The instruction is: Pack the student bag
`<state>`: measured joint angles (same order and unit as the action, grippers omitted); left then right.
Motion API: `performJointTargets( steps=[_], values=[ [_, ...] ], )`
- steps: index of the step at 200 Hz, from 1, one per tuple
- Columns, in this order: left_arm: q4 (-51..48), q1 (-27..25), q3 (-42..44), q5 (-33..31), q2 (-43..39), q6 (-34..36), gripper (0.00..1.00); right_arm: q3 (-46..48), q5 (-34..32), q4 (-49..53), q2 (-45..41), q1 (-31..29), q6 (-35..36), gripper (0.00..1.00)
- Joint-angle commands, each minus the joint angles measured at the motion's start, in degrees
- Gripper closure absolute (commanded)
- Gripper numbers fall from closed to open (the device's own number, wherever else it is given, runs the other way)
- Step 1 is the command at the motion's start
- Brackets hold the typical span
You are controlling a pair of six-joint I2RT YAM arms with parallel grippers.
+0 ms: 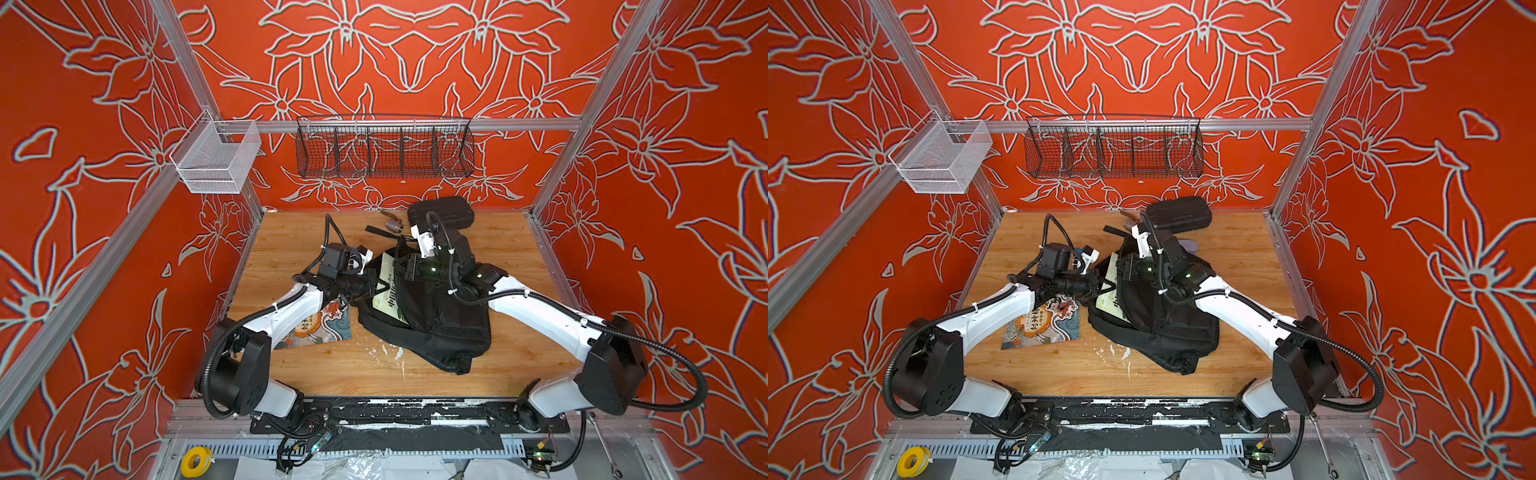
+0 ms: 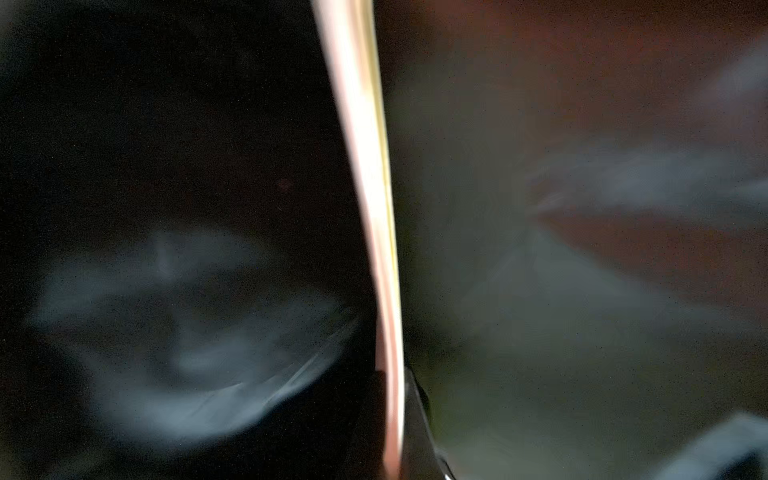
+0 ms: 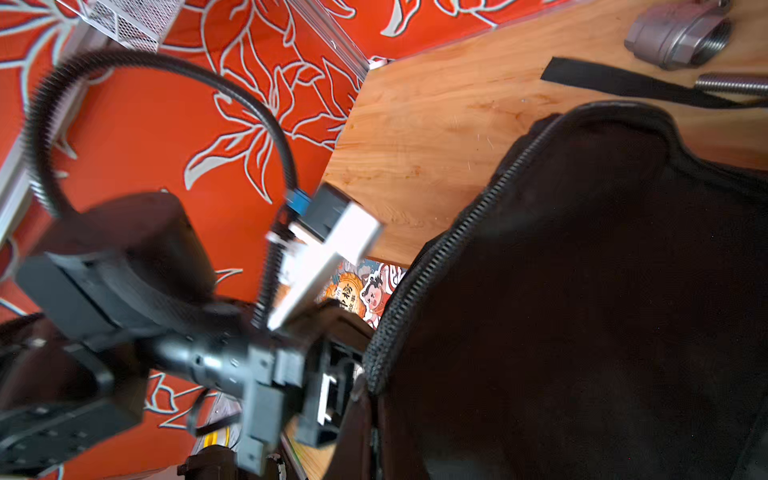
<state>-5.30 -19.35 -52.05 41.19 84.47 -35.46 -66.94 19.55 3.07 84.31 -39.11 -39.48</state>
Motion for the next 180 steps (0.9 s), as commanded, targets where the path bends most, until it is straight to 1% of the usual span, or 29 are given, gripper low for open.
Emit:
performJointTargets(
  steps=[1, 15, 38, 46, 52, 56, 77, 78, 79, 80, 81, 86, 101, 123, 137, 147, 159, 168, 180],
  values=[
    [10.28, -1.81, -0.15, -0.19, 3.2, -3.05, 1.0, -2.41, 0.53, -2.15, -0.7, 0.38, -0.51, 1.0],
    [11.2, -3.56, -0.79, -0.95, 5.74, -3.81, 1.0, -2.41, 0.47, -1.47, -0.3, 0.57, -0.22, 1.0],
    [8.9, -5.49, -2.09, -3.56, 8.88, -4.27, 0.99, -2.28, -0.02, 0.36, 0.06, 0.96, 0.73, 1.0],
    [8.21, -5.83, -2.1, -4.66, 9.41, -4.26, 0.82, -2.0, -0.26, 0.91, 0.06, 1.05, 1.3, 1.0],
    [7.29, -5.83, -2.24, -5.35, 9.64, -4.11, 0.65, -1.89, -0.66, 1.39, -0.02, 1.13, 1.66, 1.0],
    [6.45, -5.85, -2.38, -6.0, 9.6, -4.01, 0.56, -1.76, -0.94, 1.84, -0.03, 1.14, 1.88, 1.0],
    [0.2, -5.83, -3.94, -11.52, 6.72, -1.64, 0.19, -1.37, -2.39, 4.29, -0.19, 1.3, 4.12, 1.0],
    [-0.11, -5.8, -4.11, -11.77, 6.52, -1.41, 0.15, -1.32, -2.49, 4.39, -0.15, 1.35, 4.23, 1.0],
    [-0.35, -5.79, -4.24, -11.93, 6.34, -1.26, 0.06, -1.25, -2.63, 4.57, -0.13, 1.38, 4.28, 1.0],
    [-0.64, -5.79, -4.31, -12.15, 6.11, -1.09, 0.02, -1.21, -2.74, 4.66, -0.12, 1.39, 4.48, 1.0],
    [-0.88, -5.83, -4.38, -12.34, 5.91, -0.83, 0.01, -1.15, -2.84, 4.79, -0.16, 1.4, 4.67, 1.0],
    [-2.04, -5.82, -4.86, -13.08, 4.92, 0.18, 0.03, -0.82, -3.22, 5.15, -0.2, 1.53, 5.26, 1.0],
    [-5.85, -5.42, -6.05, -15.61, 2.56, 1.81, 0.03, 0.83, -3.73, 5.89, -0.3, 2.44, 5.57, 1.0],
    [-12.49, -3.91, -7.68, -18.78, -0.15, 3.14, 0.03, 2.85, -2.65, 4.63, -0.92, 3.21, 5.91, 1.0],
    [-16.52, -3.18, -7.76, -23.63, -2.75, 3.5, 0.03, 2.72, -1.01, 4.62, -0.23, 3.18, 7.86, 1.0],
    [-18.73, -1.97, -7.37, -25.77, -4.77, 3.59, 0.03, 1.97, 0.63, 5.12, 0.89, 3.18, 8.96, 1.0],
    [-22.13, 0.64, -7.36, -26.42, -7.07, 3.13, 0.03, 0.76, 1.89, 6.23, 2.34, 3.25, 10.29, 1.0],
    [-24.84, 3.03, -7.25, -26.32, -8.83, 2.54, 0.03, -0.28, 3.18, 6.59, 3.68, 3.19, 11.8, 0.93],
    [-28.82, 6.2, -7.32, -27.96, -11.16, 0.81, 0.03, -2.41, 2.8, 8.86, 4.89, 3.0, 15.41, 0.75]
  ],
)
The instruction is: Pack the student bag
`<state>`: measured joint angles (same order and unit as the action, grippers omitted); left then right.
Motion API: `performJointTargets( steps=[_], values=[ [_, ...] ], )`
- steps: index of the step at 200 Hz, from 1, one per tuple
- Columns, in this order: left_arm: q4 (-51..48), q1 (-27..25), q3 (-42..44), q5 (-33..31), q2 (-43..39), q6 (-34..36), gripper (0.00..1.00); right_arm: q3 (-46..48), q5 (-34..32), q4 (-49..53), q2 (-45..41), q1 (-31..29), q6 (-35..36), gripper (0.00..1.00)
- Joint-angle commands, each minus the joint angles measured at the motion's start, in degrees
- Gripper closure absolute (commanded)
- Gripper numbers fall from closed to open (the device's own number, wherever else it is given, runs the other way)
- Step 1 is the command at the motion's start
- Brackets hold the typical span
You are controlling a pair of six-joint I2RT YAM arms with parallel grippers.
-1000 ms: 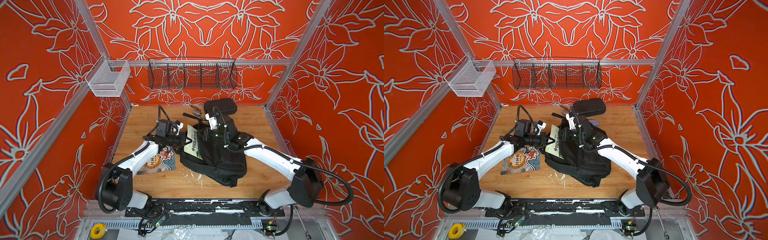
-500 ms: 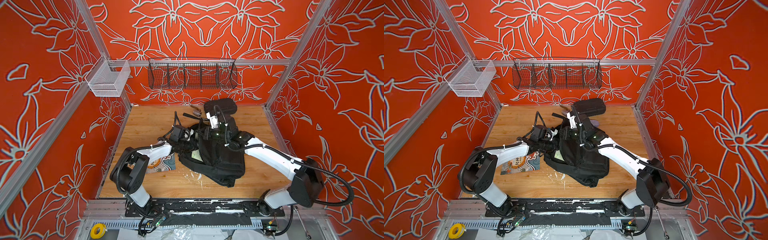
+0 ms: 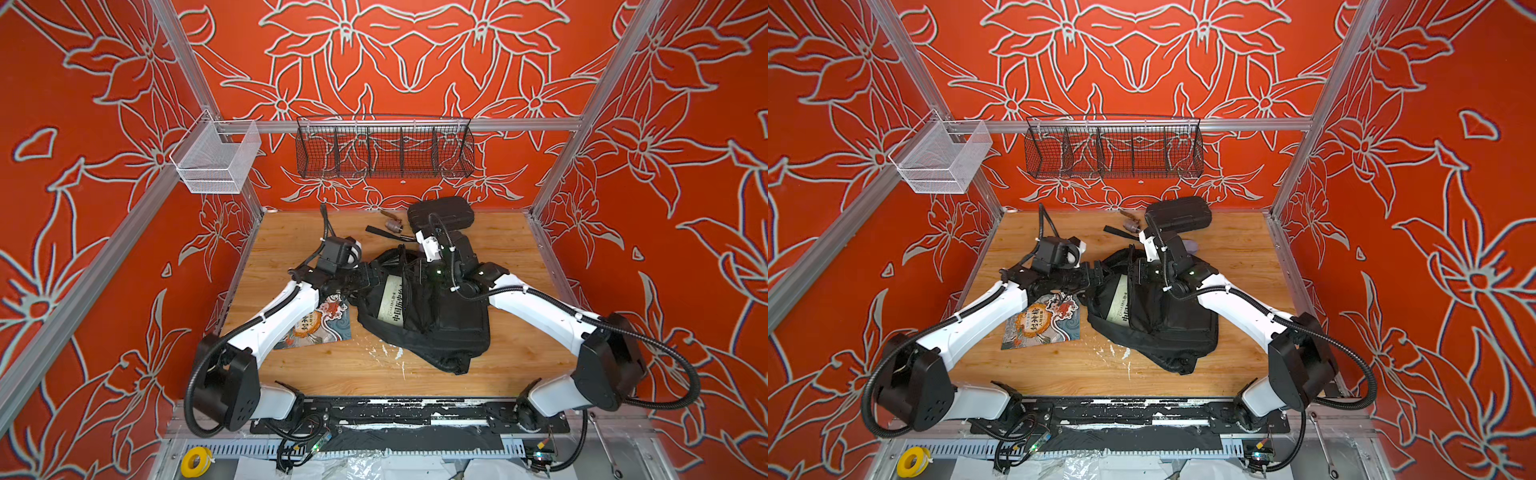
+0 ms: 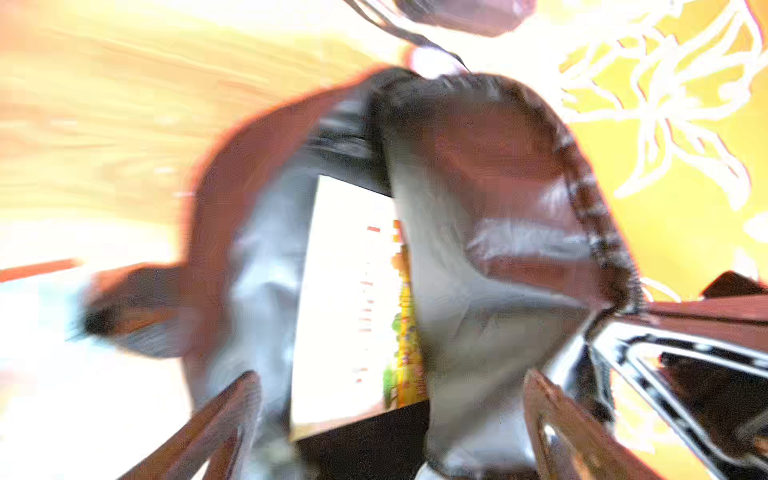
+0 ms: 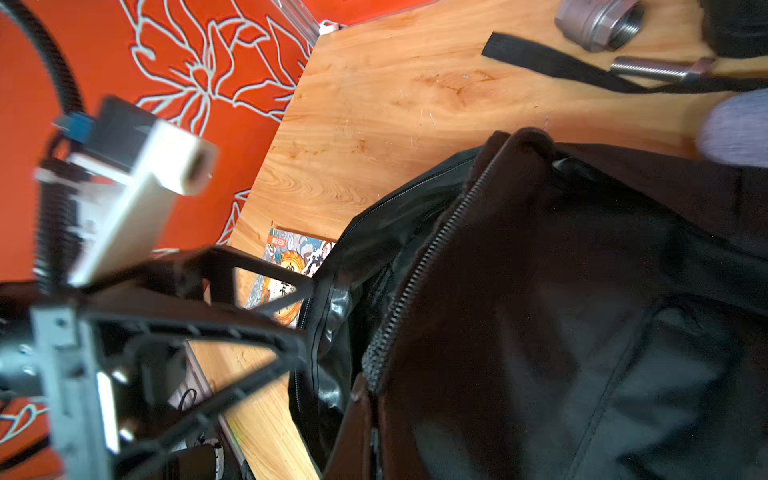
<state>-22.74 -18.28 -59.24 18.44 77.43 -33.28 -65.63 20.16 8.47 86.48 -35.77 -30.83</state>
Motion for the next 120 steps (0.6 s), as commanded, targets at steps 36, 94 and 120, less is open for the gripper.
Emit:
performJointTargets(
  steps=[36, 94, 120],
  values=[
    [-23.63, 11.42, 2.91, -12.73, -11.08, -10.99, 0.03, -15.64, 0.82, 11.22, 7.15, -1.27, 23.63, 0.42],
    [-26.71, 16.48, 17.89, -15.55, -22.68, -26.94, 0.03, -37.86, 7.25, 18.61, 26.02, -6.53, 34.86, 0.3],
    [-26.36, 17.82, 23.43, -14.89, -28.35, -34.12, 0.02, -46.6, 10.27, 19.3, 36.3, -8.67, 34.73, 0.3]
  ],
)
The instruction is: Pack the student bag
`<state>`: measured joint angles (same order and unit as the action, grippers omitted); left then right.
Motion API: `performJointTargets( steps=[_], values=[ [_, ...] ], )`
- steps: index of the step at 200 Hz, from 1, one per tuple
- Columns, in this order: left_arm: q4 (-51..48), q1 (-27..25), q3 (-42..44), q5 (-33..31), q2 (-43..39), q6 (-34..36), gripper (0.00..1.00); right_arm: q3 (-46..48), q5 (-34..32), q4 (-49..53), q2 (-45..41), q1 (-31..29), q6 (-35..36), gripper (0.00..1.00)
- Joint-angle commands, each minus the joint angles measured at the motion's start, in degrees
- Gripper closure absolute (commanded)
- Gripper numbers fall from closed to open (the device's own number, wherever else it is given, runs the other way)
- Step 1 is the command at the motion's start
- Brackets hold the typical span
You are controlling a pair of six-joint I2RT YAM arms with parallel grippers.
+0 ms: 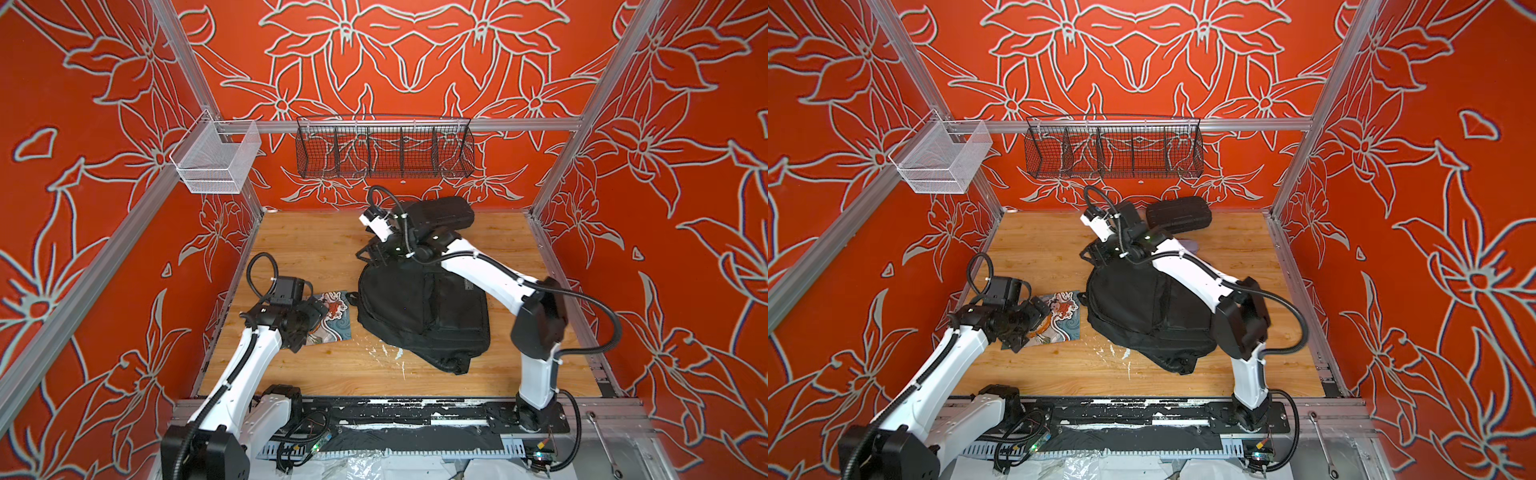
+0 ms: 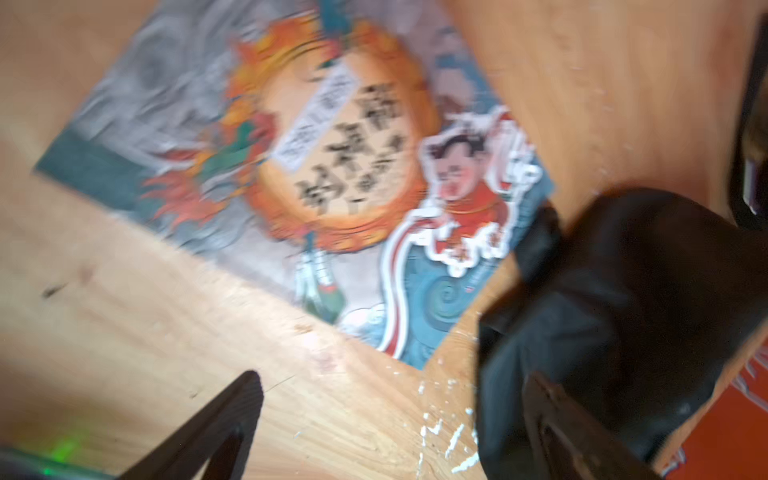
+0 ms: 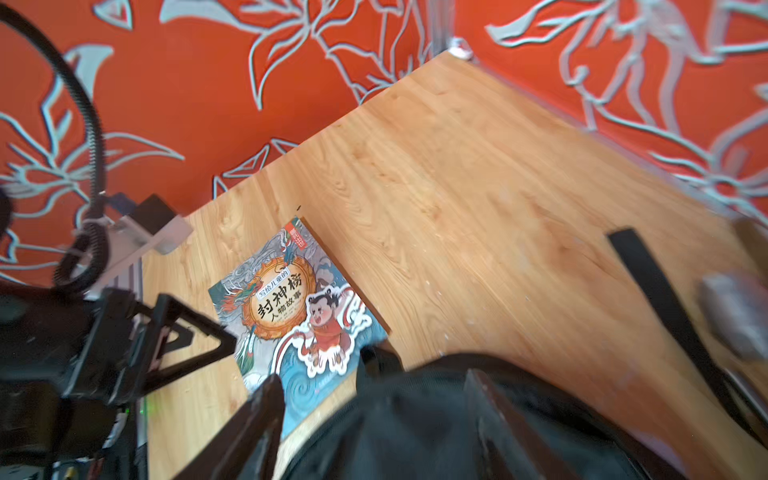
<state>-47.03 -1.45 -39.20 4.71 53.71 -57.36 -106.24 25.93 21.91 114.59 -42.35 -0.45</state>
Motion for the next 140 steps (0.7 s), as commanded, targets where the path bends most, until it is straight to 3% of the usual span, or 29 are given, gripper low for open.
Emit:
performJointTargets(
  steps=[1, 57, 140],
  values=[
    [-1.96, 0.96, 3.54, -1.05, -4.83, -10.26, 0.02, -6.35, 4.58, 5.95, 8.63, -2.11, 4.29, 0.3],
    [1.16, 1.01, 11.37, 2.77, -6.75, -19.19, 0.02, -34.6, 6.36, 19.91, 32.54, -4.38, 8.82, 0.29],
    [18.34, 1.04, 17.51, 3.82, -2.15, -20.1, 0.02, -36.48, 3.29, 17.47, 41.0, -4.99, -0.2, 0.28]
  ],
)
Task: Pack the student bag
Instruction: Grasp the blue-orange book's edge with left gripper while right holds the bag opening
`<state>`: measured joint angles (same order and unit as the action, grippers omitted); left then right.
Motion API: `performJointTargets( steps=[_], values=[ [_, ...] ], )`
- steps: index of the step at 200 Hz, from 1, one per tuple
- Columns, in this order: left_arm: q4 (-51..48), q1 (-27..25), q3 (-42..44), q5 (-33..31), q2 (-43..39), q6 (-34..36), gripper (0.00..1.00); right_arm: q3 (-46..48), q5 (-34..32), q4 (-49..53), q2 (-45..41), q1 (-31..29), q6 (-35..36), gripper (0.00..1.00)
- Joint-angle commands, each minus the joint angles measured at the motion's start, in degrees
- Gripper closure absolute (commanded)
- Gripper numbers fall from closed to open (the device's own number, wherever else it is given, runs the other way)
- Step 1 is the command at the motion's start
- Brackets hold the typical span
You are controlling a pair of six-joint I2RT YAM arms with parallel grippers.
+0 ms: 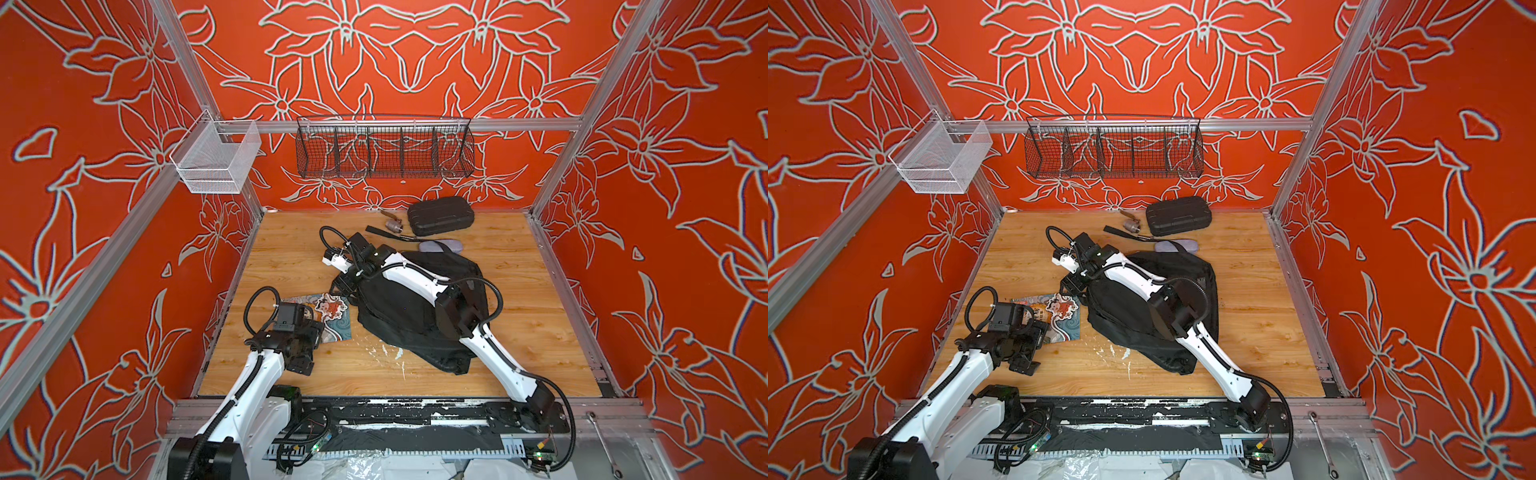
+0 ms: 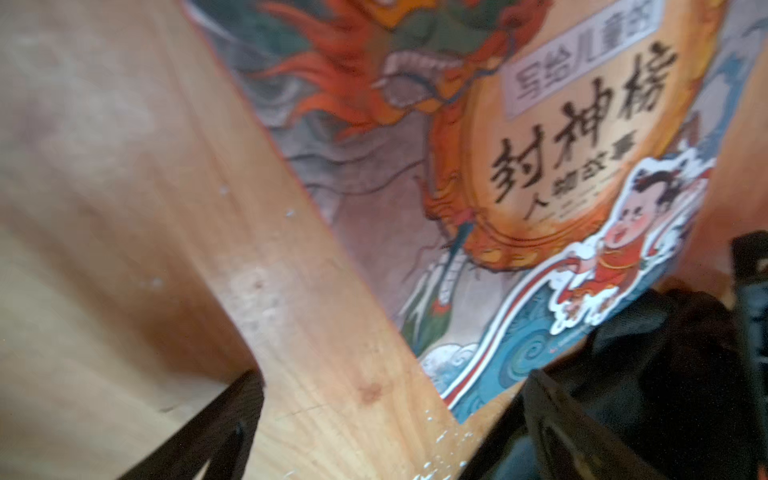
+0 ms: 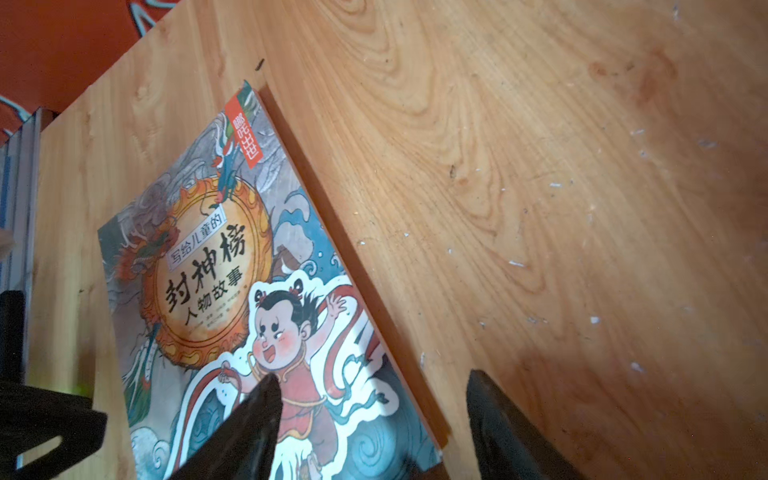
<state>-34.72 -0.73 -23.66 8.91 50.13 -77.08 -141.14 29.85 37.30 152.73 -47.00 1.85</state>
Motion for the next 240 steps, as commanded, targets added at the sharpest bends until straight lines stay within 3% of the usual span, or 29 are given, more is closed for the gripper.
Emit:
performJointTargets(
  steps=[1, 74, 101, 133, 152, 182, 202, 225, 240],
  values=[
    [6.27, 0.3, 1.96, -0.38, 1.45, -0.33, 0.02, -1.58, -0.64, 2.27, 2.86, -0.35, -2.56, 0.28],
    [19.35, 0.86, 2.48, -1.55, 7.33, 6.2, 0.0, -0.83, 1.69, 9.6, 1.86, 0.27, -6.25, 0.38],
    [23.41, 1.03, 1.64, -0.3, 12.56, 7.71, 0.06, -0.73, 3.78, 8.99, 1.68, 0.59, -8.14, 0.41],
    [24.64, 1.62, 0.1, 0.99, 14.91, 10.6, 0.15, -1.97, 7.68, 12.27, 2.92, 1.29, -8.32, 0.64],
    [25.0, 2.3, 0.34, -0.01, 14.32, 11.41, 0.2, -1.14, 9.9, 13.48, 2.43, 1.13, -7.14, 0.67],
    [27.56, 3.58, 1.89, -0.47, 13.42, 12.99, 0.41, 1.25, 11.06, 12.54, 0.93, 1.19, -6.08, 0.67],
    [28.7, 3.72, 2.35, -0.43, 13.07, 13.42, 0.64, 0.21, 11.75, 12.53, 1.15, 1.36, -6.73, 0.66],
    [28.1, 3.74, 1.33, -0.21, 11.5, 12.88, 0.91, -0.89, 11.74, 11.02, -0.4, 1.88, -10.49, 0.48],
    [26.13, 3.8, -0.68, -0.52, 9.67, 12.49, 1.0, 0.3, 12.13, 7.39, -3.49, 3.25, -16.84, 0.4]
  ],
)
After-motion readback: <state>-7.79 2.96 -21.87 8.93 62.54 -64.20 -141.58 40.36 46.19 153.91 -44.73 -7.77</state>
